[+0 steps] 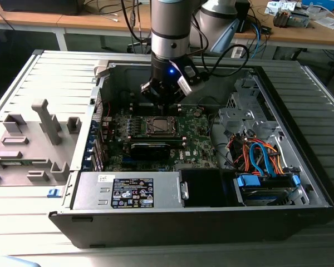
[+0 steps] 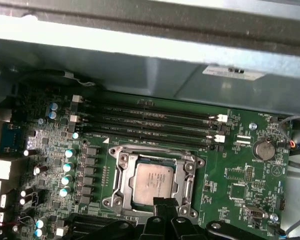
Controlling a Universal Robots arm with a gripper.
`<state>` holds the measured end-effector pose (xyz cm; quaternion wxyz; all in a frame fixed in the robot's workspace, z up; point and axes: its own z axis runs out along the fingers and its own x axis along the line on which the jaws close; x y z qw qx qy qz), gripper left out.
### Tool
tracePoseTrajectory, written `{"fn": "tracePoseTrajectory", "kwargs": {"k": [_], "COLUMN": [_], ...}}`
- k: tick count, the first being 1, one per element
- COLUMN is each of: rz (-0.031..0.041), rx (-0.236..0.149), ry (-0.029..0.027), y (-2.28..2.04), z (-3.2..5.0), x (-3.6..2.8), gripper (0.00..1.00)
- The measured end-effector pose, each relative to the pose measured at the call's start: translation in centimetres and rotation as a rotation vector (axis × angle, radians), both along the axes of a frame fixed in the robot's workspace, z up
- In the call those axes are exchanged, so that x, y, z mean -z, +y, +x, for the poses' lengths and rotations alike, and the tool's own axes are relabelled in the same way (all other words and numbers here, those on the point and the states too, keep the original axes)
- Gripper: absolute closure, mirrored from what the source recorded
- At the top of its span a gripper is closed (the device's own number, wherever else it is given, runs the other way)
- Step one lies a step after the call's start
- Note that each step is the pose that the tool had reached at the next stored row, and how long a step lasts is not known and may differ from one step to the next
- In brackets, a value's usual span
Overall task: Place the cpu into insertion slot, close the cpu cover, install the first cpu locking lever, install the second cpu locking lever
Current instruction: 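Install the second cpu locking lever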
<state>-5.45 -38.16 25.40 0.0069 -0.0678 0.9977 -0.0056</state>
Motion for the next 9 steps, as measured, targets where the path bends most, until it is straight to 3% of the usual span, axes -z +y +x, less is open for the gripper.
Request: {"fn": "tracePoseTrajectory", "kwargs": {"k": [9], "rz": [-0.0016], "rx": [0.010], "ry": [0.0000], "y": [-0.87], "z": [0.16], "x": [0.29], "gripper": [0.89]}}
